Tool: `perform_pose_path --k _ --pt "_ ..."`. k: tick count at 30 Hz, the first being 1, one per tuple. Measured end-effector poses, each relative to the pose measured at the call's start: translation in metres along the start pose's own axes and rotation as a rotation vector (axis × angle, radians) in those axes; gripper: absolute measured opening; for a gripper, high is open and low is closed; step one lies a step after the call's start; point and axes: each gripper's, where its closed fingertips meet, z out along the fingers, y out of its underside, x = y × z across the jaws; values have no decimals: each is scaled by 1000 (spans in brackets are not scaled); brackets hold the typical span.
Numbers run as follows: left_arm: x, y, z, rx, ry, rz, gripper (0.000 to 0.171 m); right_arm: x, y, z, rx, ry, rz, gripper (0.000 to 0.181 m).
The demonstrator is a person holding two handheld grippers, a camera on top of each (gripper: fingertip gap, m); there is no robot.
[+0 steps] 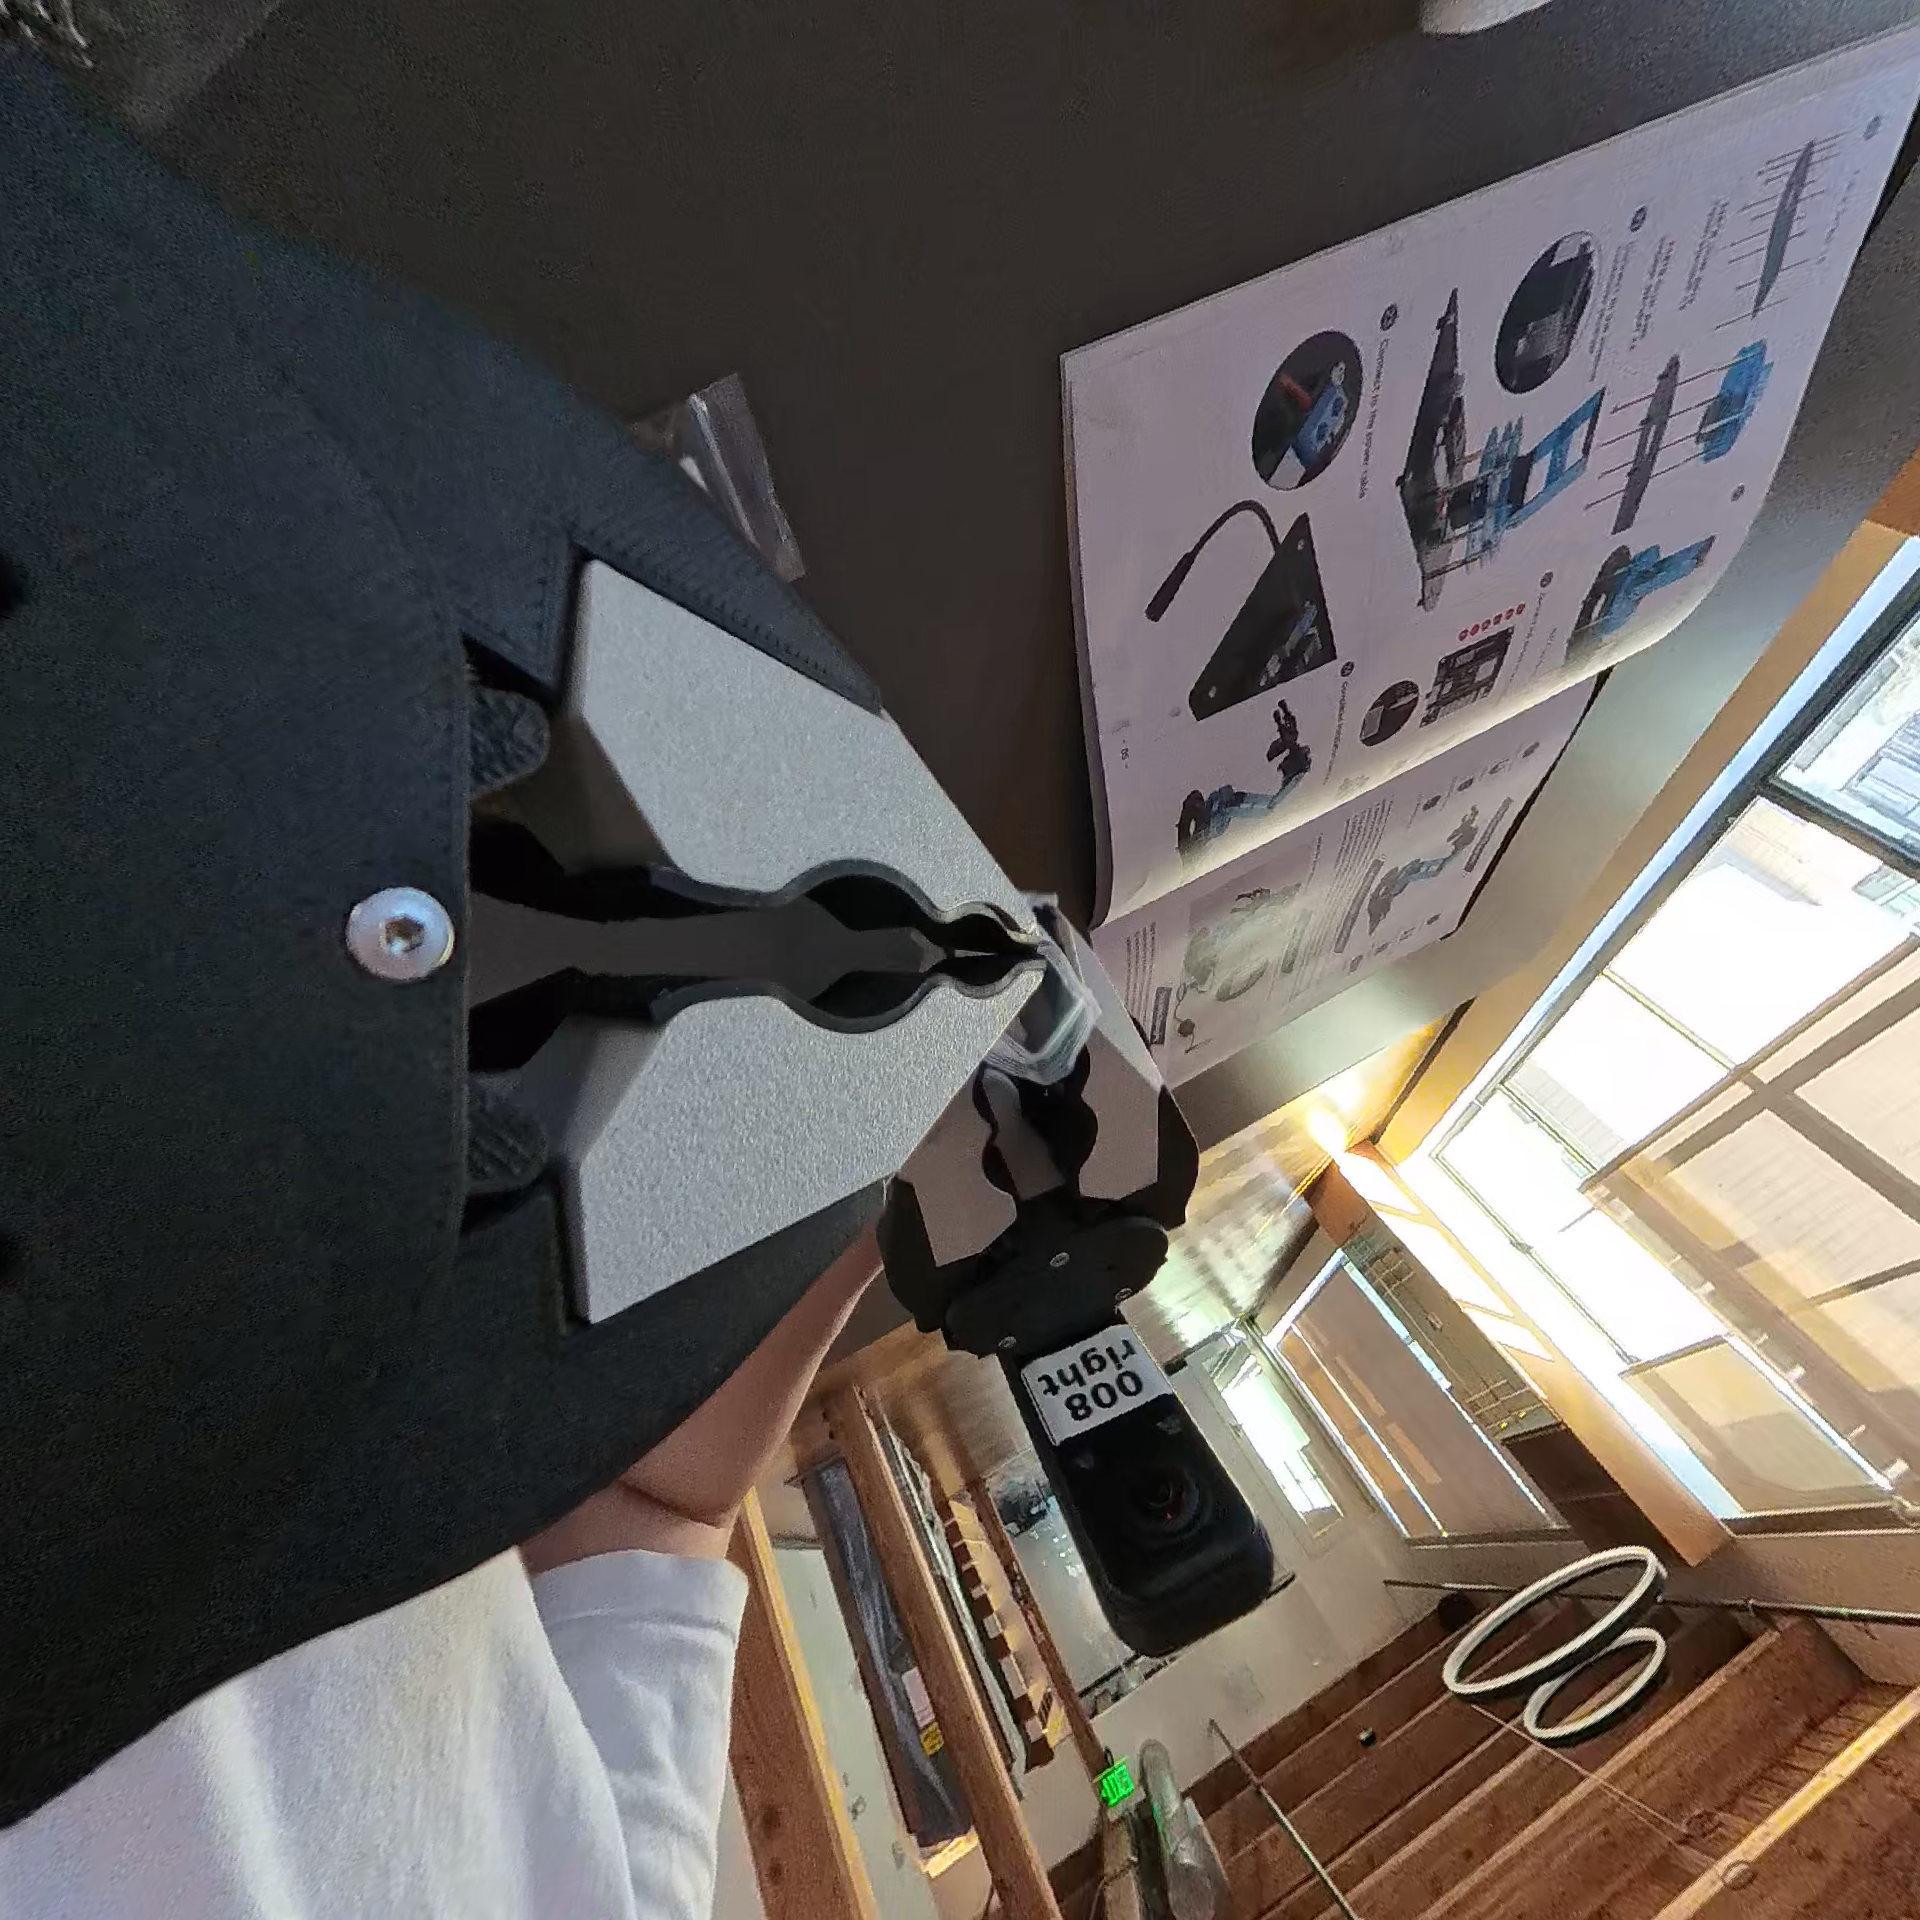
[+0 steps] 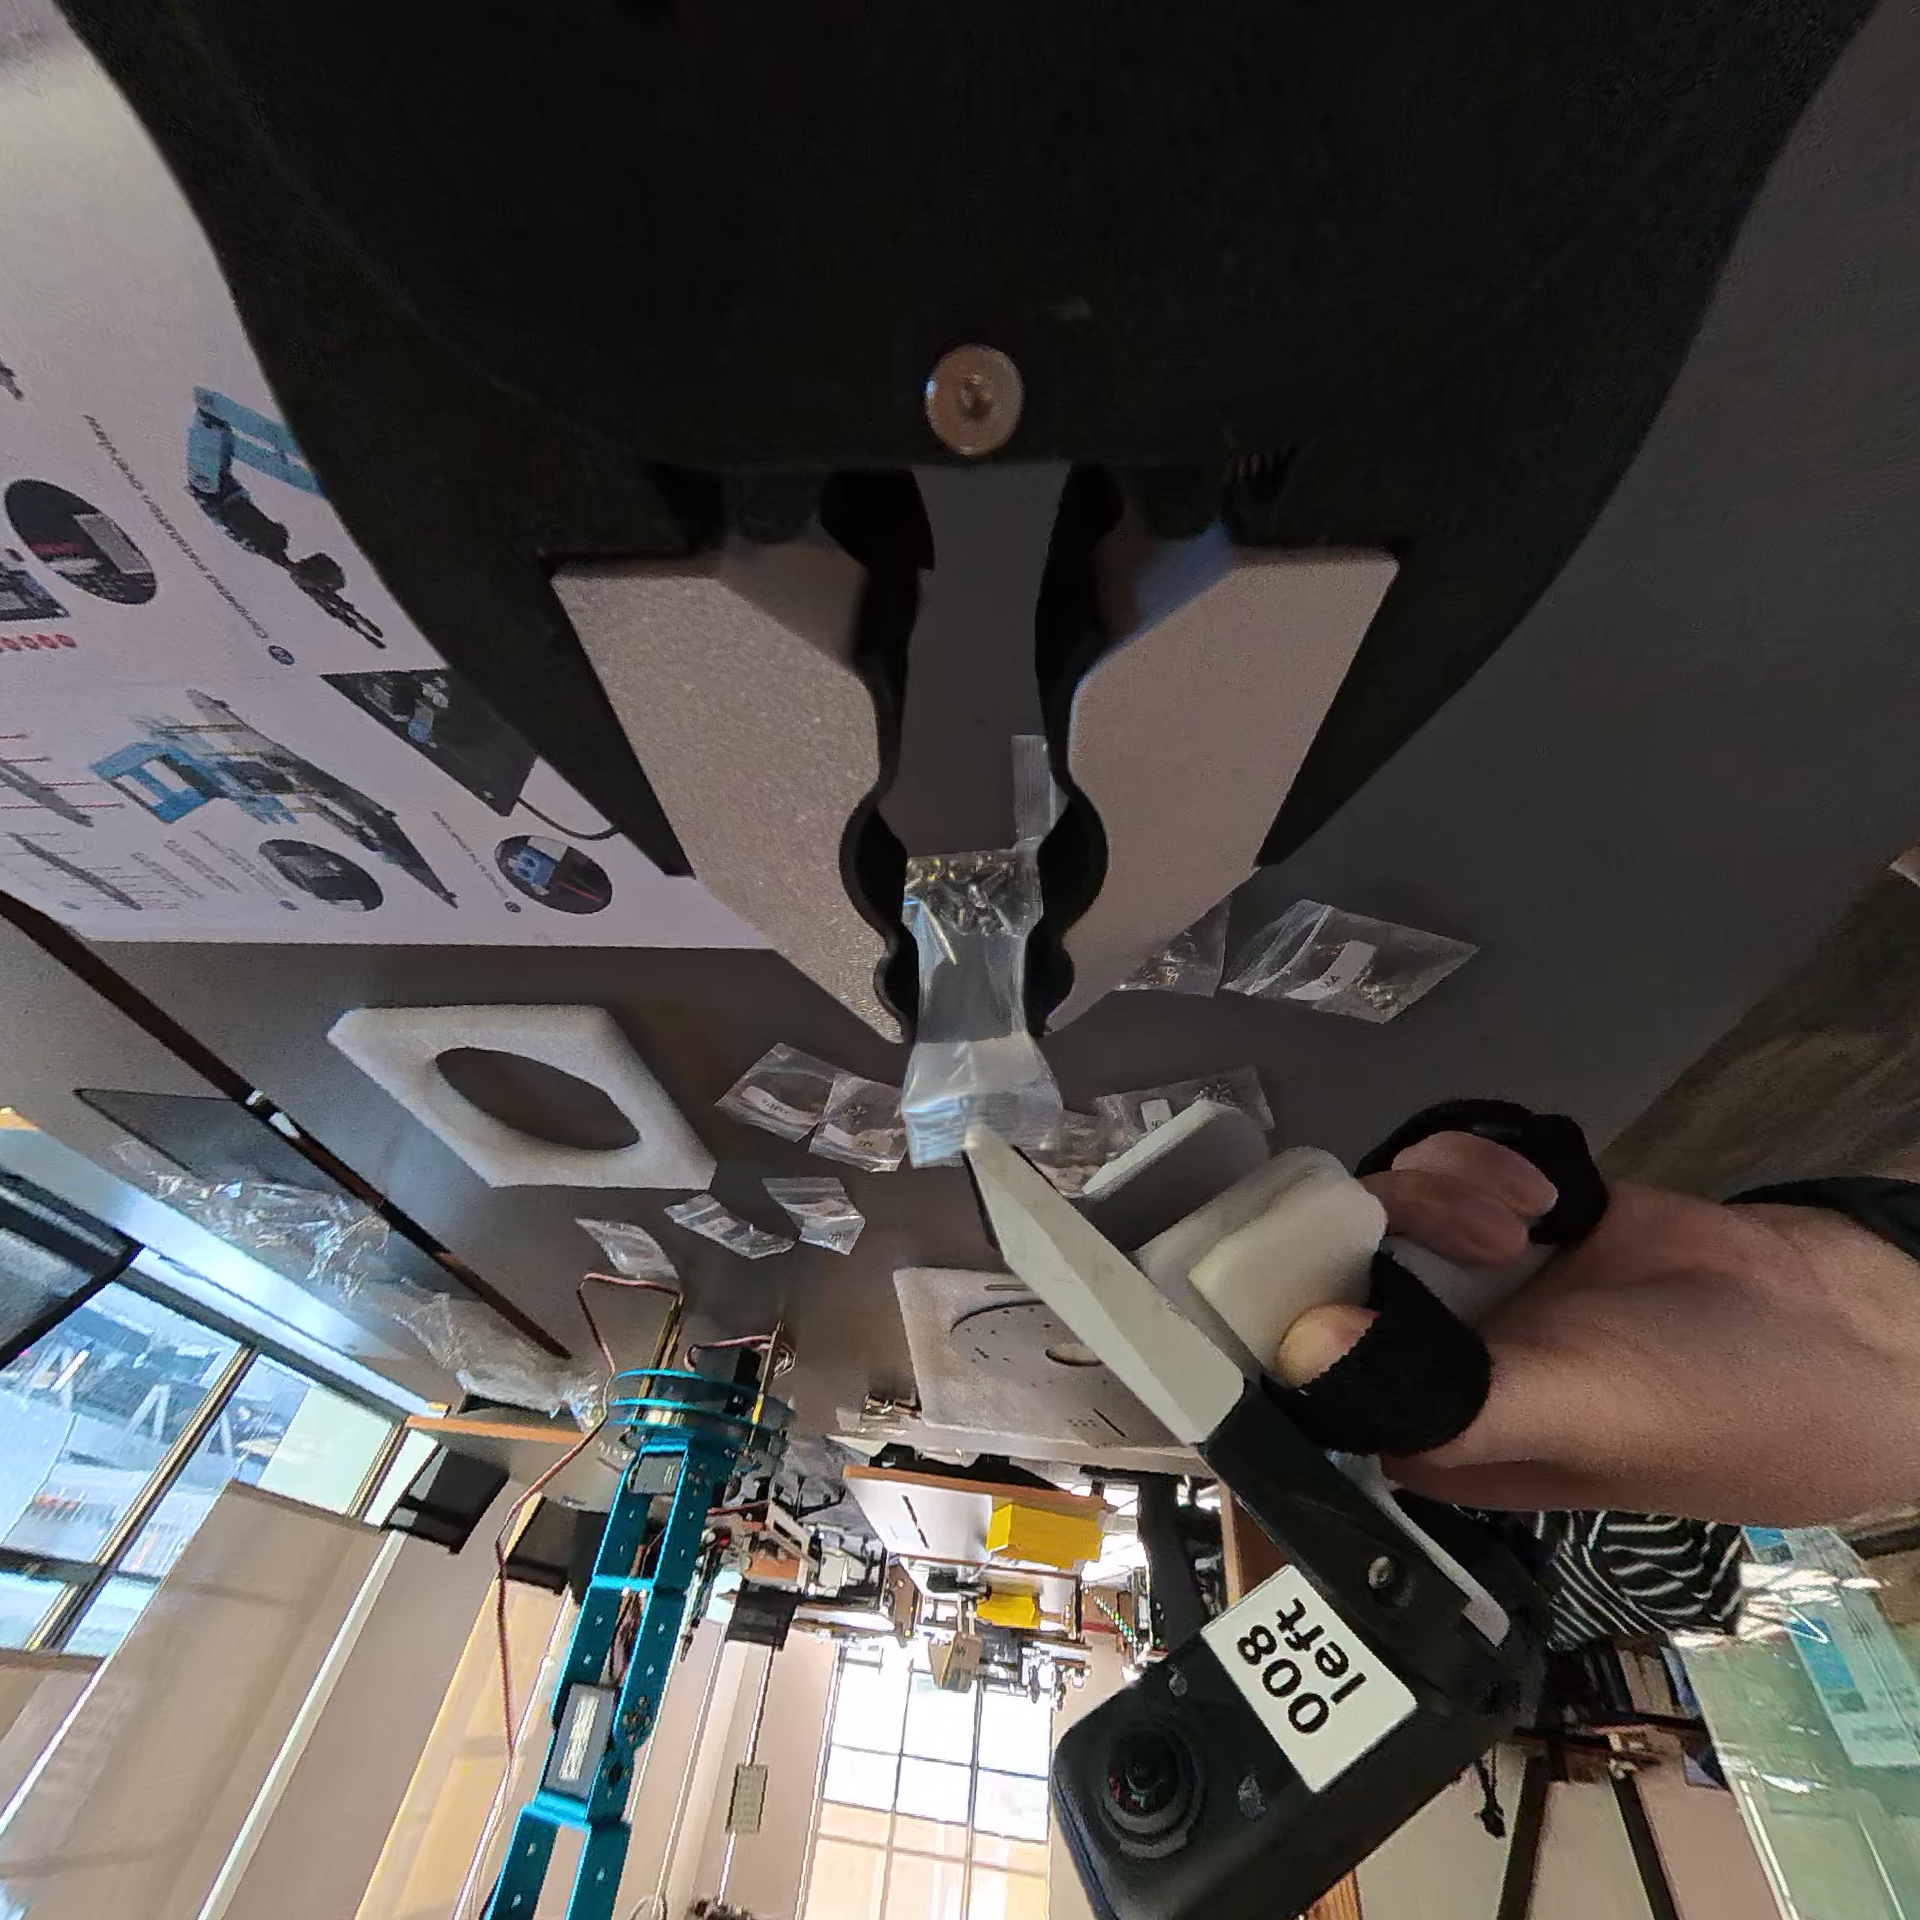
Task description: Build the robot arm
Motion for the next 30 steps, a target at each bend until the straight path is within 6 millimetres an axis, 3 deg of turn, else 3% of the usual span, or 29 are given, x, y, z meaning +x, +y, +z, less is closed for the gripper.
perform_pose_path --k 6,10,13,17,21,25,30 --pt "3 0 -3 -11 20 38 4 -2 0 -2 -3 -46 61 12" --pt "5 -11 -13 -1 60 138 37 -4 -2 -5 29 -150 228 11" --pt "19 -6 -16 -89 134 401 58 -14 -8 -8 57 -297 374 11" --pt "40 11 -18 -269 220 818 45 -31 -16 -16 80 -514 571 11" --pt "52 14 -18 -375 229 1159 34 -40 -20 -21 65 -610 632 11" --pt "62 39 -22 -628 369 1285 25 -53 -27 -28 20 -694 636 11" --pt "69 50 -26 -779 536 1377 14 -69 -37 -32 -85 -763 652 10"
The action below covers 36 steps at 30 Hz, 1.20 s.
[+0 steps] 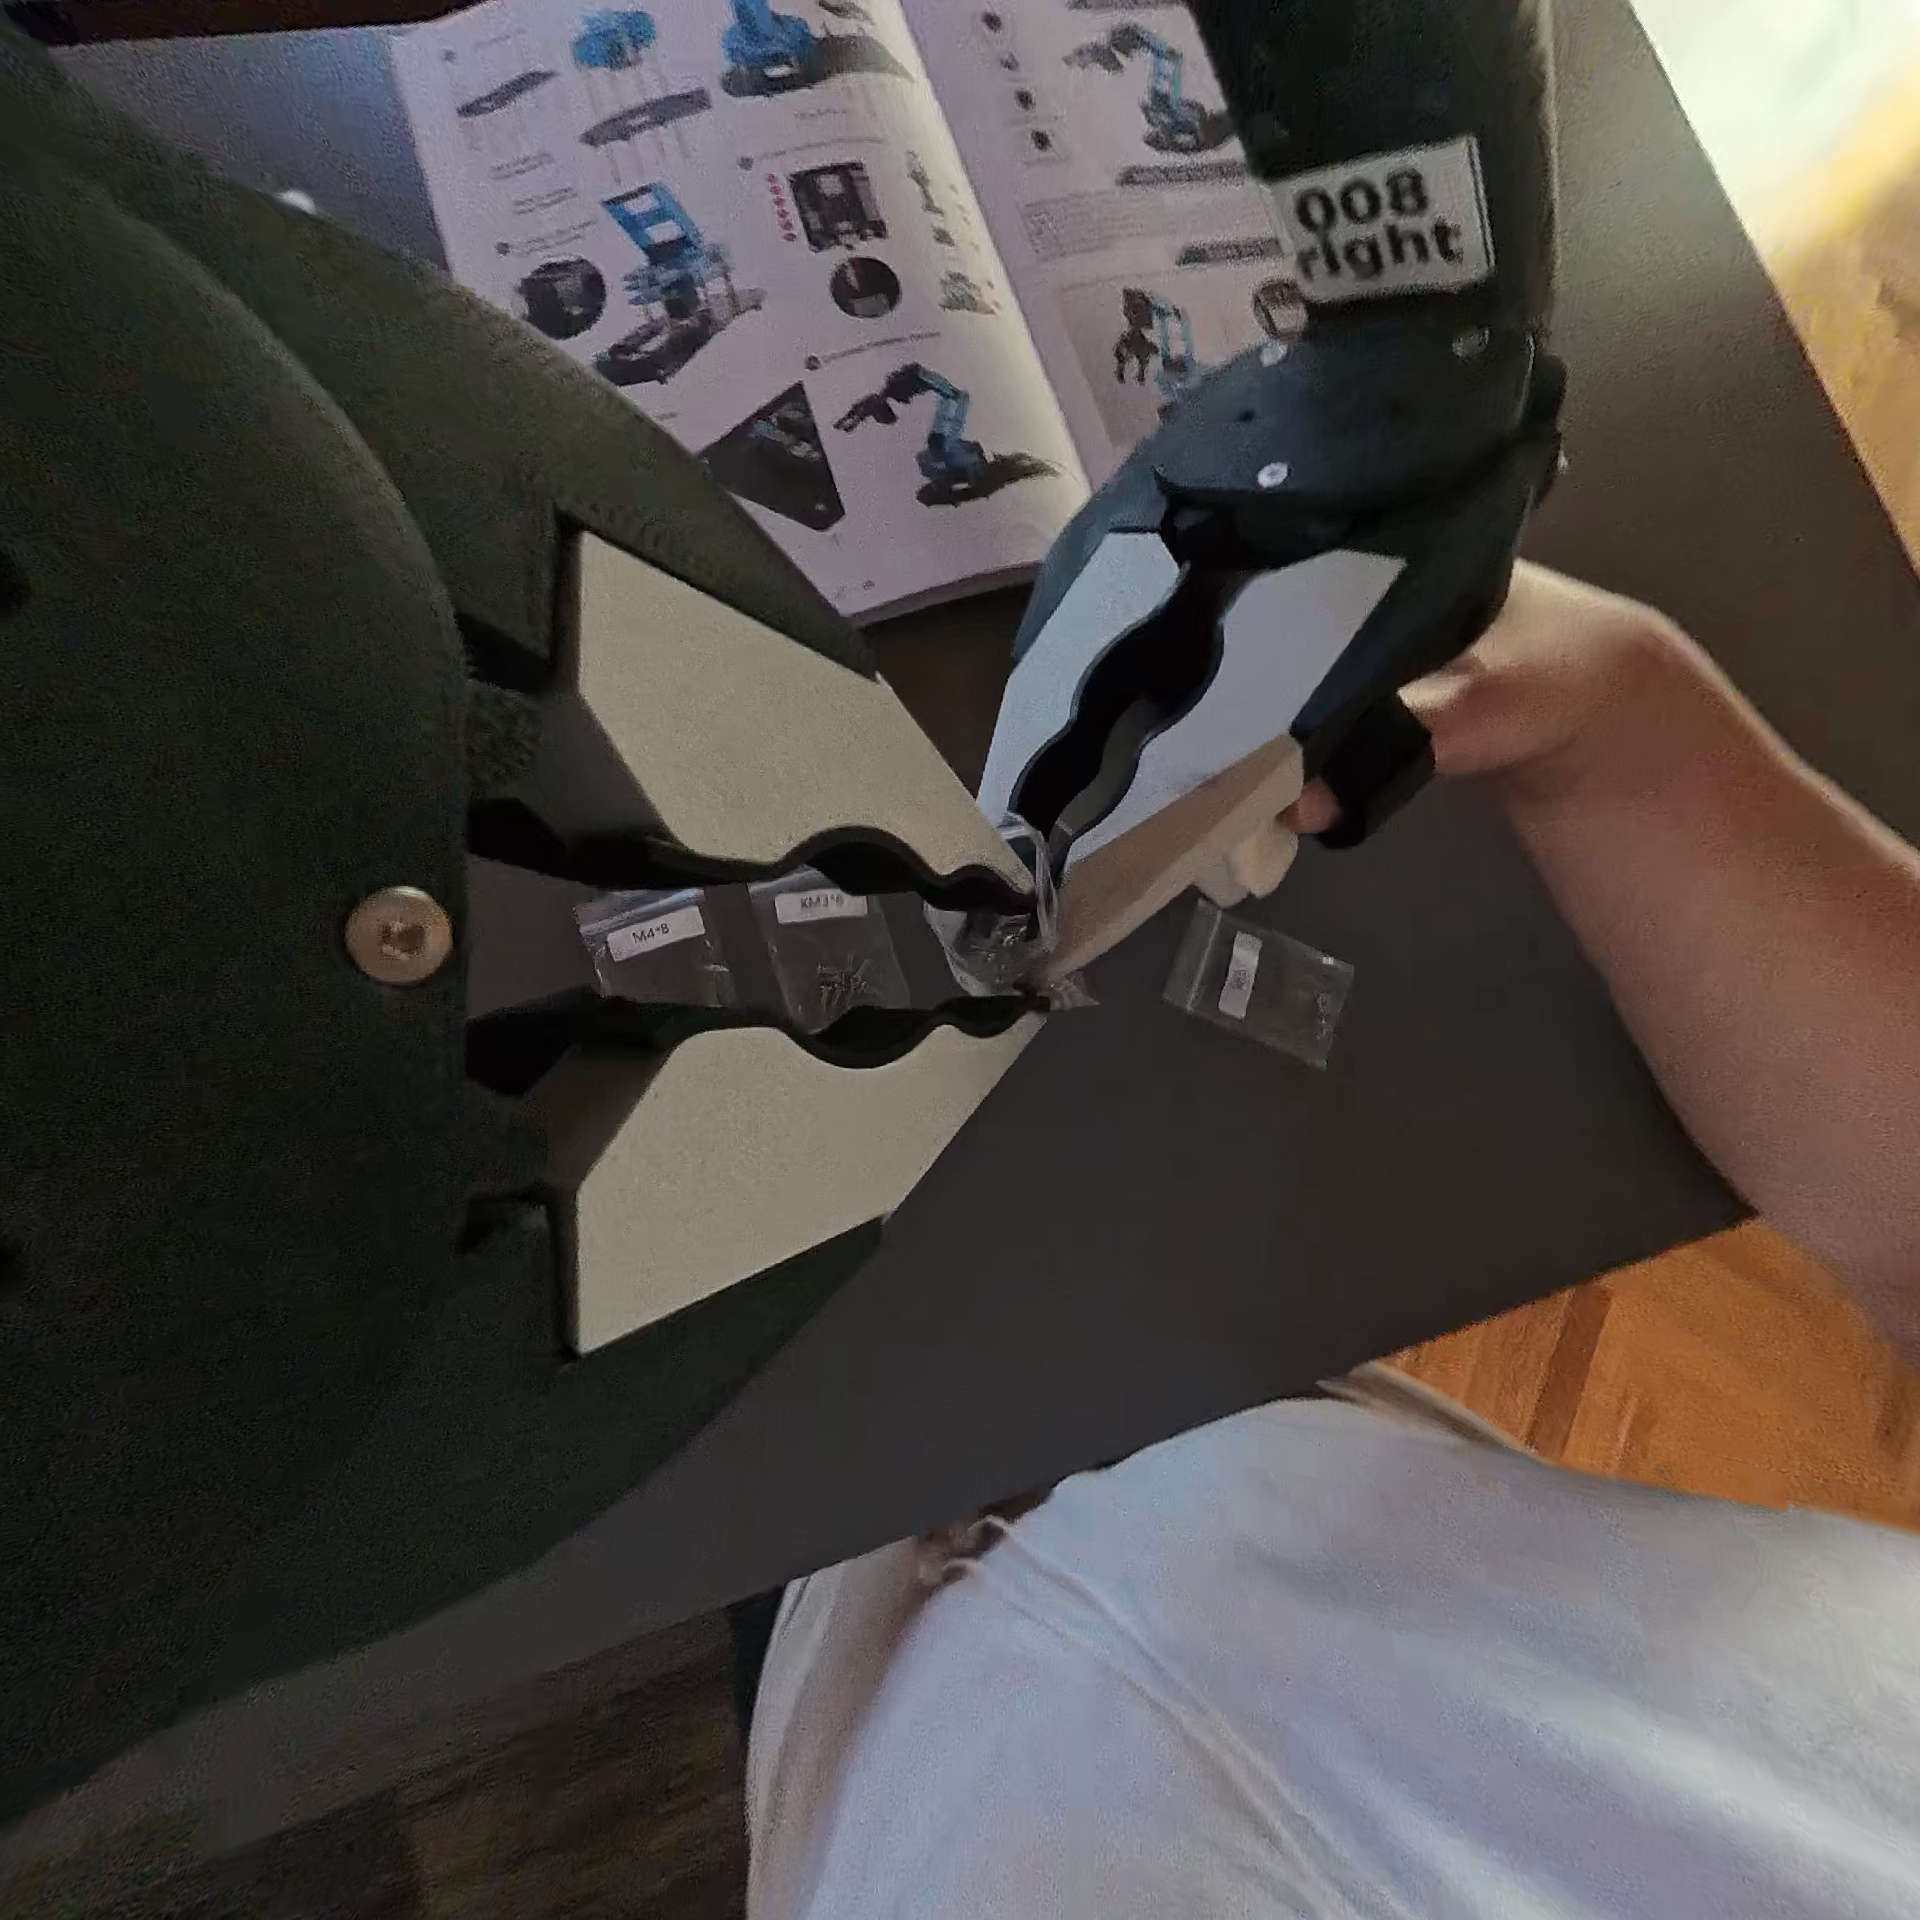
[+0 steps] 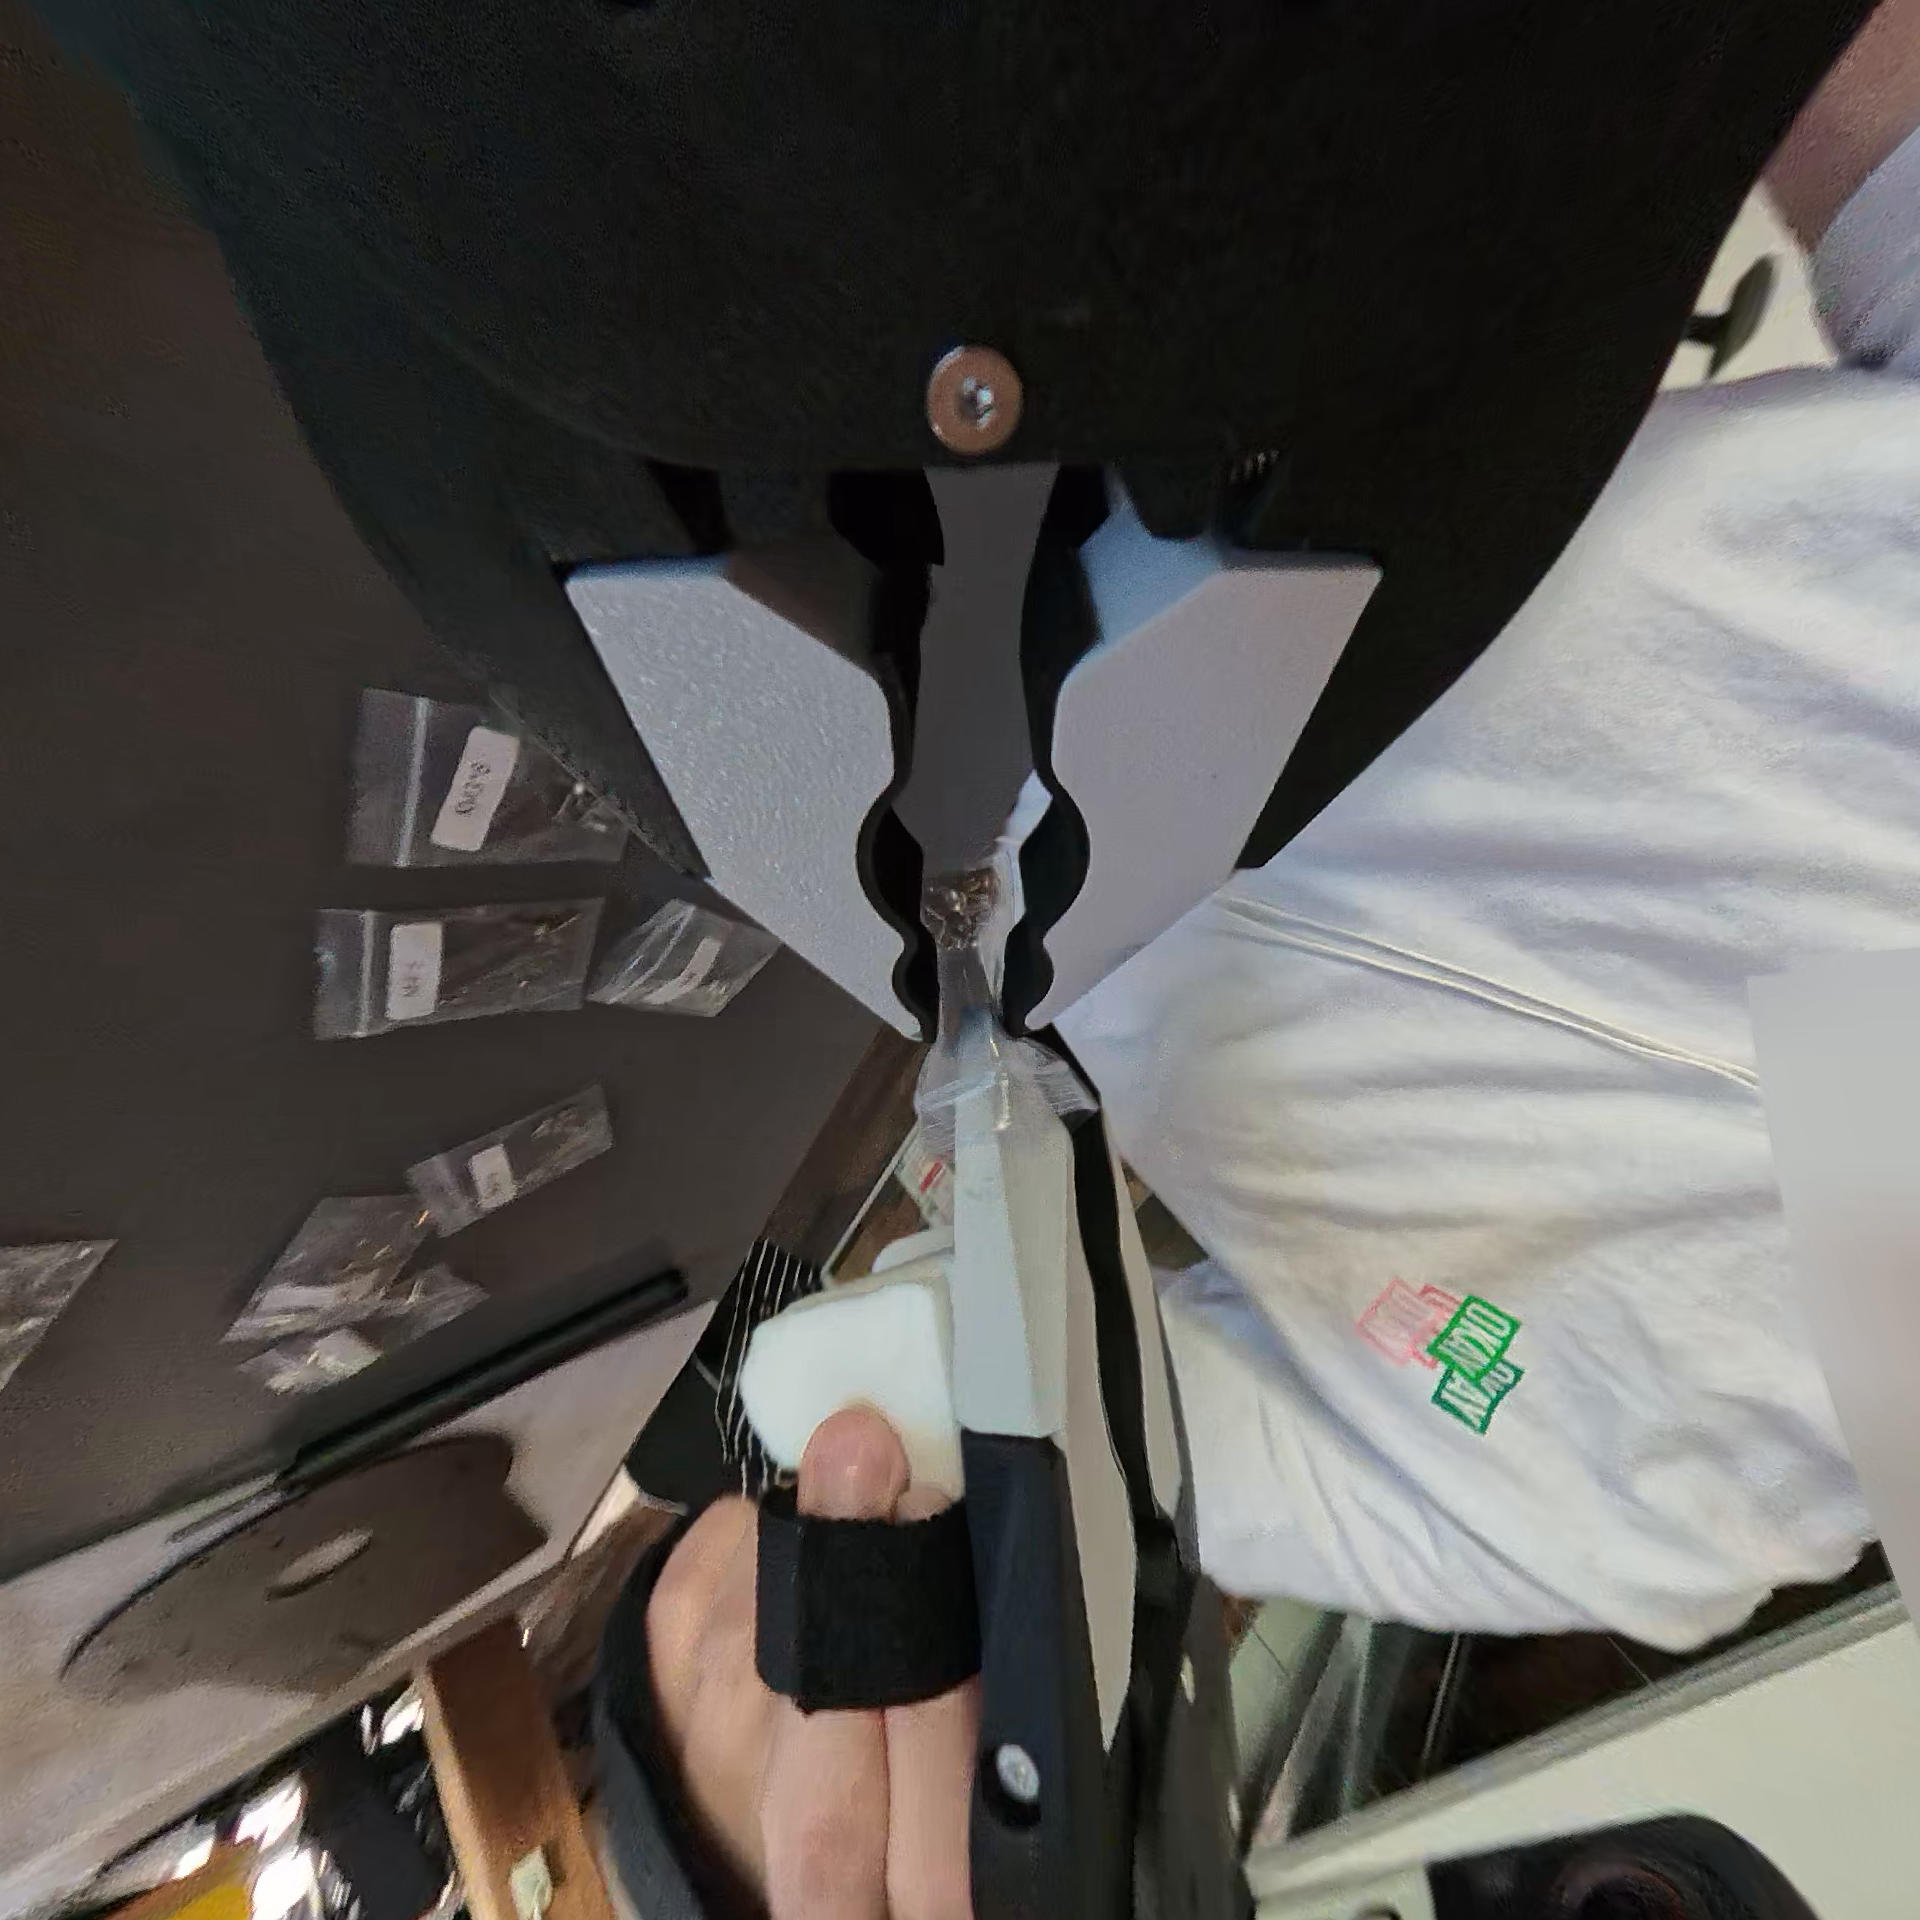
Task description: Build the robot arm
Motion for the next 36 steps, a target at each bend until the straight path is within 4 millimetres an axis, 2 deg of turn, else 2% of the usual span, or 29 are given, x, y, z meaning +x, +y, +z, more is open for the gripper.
perform_pose_path --k 4,8,13,20,23,26,30,32,34,35,36 --pt "6 5 0 -16 133 17 7 2 4 2 -26 33 91 10" --pt "12 9 -4 31 295 -23 0 4 1 5 65 52 149 10" --pt "20 8 -10 89 504 -130 0 2 0 12 185 37 186 12" --pt "33 26 -10 44 561 -162 0 17 7 26 240 69 221 21" --pt "36 33 -16 31 551 -181 0 22 1 28 275 89 215 35" --pt "31 41 -18 23 506 -227 0 28 -10 18 336 177 144 41" --pt "15 56 -19 2 428 -346 0 34 -27 -14 434 308 32 54" --pt "3 61 -19 7 378 -455 0 42 -30 -34 470 453 -33 60" --pt "-11 63 -20 26 331 -602 0 49 -31 -56 478 701 -155 72" --pt "-18 65 -19 33 298 -683 0 48 -34 -65 476 843 -242 82" --pt "-27 68 -19 35 258 -771 0 42 -39 -67 468 943 -339 83"
